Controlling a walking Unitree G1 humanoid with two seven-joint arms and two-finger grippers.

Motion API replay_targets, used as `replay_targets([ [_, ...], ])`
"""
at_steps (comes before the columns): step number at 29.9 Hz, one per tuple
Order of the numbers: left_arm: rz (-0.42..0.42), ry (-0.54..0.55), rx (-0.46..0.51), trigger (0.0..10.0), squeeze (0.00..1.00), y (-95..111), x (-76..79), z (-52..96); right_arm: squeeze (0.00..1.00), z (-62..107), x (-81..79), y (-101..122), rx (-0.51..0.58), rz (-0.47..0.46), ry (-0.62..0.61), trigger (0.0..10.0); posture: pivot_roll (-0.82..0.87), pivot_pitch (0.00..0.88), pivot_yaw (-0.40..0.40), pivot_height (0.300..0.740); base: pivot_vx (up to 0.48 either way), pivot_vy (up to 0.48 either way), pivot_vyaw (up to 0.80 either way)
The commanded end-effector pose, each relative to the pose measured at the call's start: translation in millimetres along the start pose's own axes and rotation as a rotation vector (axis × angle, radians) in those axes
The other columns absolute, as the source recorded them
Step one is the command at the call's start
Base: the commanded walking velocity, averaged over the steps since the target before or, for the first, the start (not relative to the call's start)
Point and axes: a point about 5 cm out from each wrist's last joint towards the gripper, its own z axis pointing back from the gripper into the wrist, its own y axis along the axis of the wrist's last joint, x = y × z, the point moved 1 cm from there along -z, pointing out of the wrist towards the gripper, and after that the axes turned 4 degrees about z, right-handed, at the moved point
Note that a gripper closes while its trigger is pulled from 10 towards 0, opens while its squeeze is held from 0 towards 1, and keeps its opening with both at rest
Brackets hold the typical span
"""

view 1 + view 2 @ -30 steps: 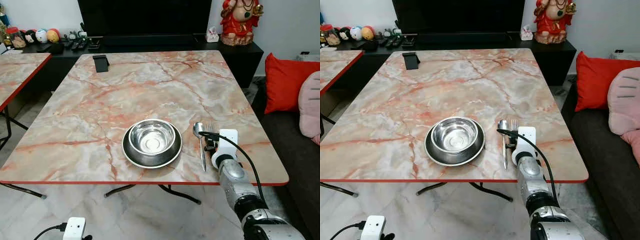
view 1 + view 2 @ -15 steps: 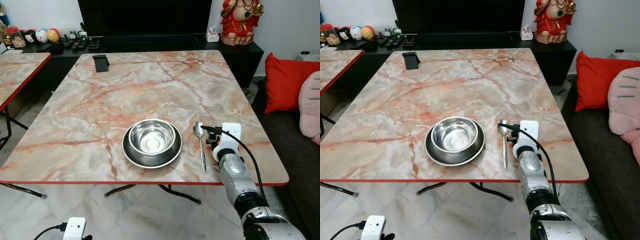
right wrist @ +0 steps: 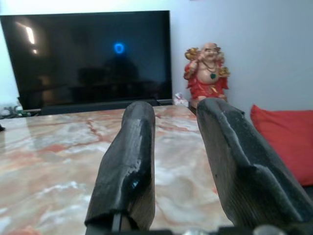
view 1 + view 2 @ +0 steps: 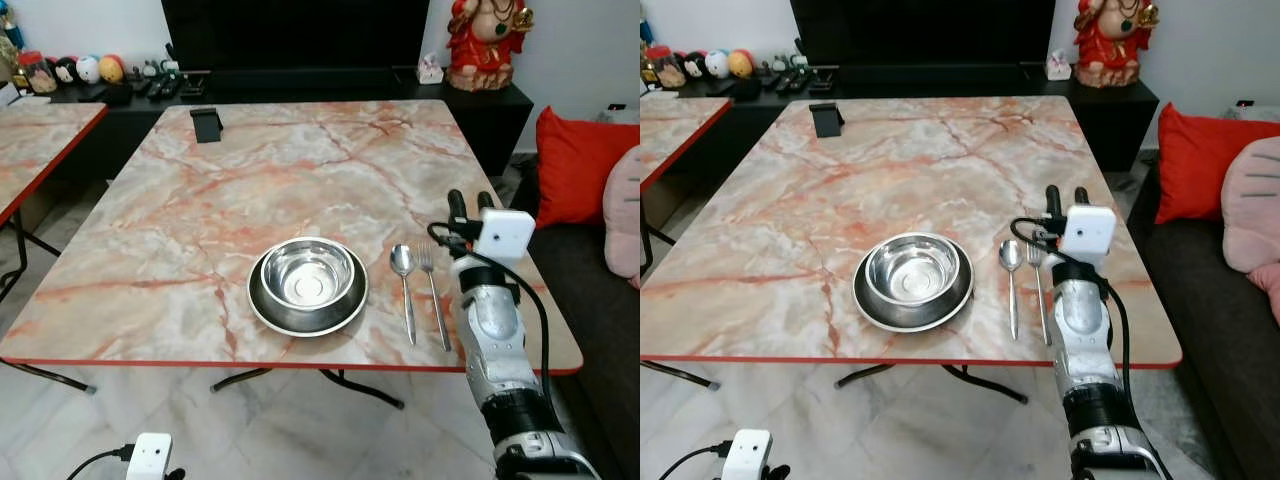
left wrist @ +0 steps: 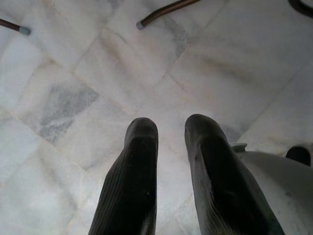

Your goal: Setting the table

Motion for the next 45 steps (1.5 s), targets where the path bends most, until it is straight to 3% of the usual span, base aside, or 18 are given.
replay_targets([
  [1, 0.008, 0.005, -0.007, 10.0, 0.00, -3, -0.5, 0.9, 0.00, 1.3, 9.5, 9, 0.041, -0.008, -0.036, 10.0, 0.04, 0.000, 0.031, 0.724, 0.000, 0.000, 0.00],
  [5, 0.041, 0.013, -0.013, 10.0, 0.00, -7, -0.4, 1.8, 0.00, 9.4, 16.6, 12, 0.049, -0.013, -0.041, 10.0, 0.02, 0.000, 0.028, 0.724, 0.000, 0.000, 0.00],
  [11, 0.065, 0.013, -0.016, 10.0, 0.00, -10, 2.4, 2.5, 0.00, 16.2, 10.3, 14, 0.041, -0.015, -0.010, 10.0, 0.03, 0.000, 0.017, 0.724, 0.000, 0.289, 0.00],
  [30, 0.052, -0.001, -0.001, 10.0, 0.00, -6, 5.6, 1.0, 0.00, 15.0, -3.4, 25, 0.063, 0.009, 0.037, 10.0, 0.03, 0.000, 0.009, 0.724, 0.000, 0.480, 0.00],
  [36, 0.046, -0.008, 0.007, 10.0, 0.00, -4, 8.3, -0.2, 0.00, 17.6, -14.4, 31, 0.101, 0.047, 0.095, 10.0, 0.03, 0.000, 0.013, 0.724, 0.000, 0.378, 0.25],
  [45, 0.040, -0.012, 0.015, 10.0, 0.00, -2, 7.7, -0.4, 0.00, 21.2, -17.1, 29, 0.095, 0.015, 0.091, 10.0, 0.03, 0.000, 0.016, 0.724, 0.000, 0.438, 0.28],
])
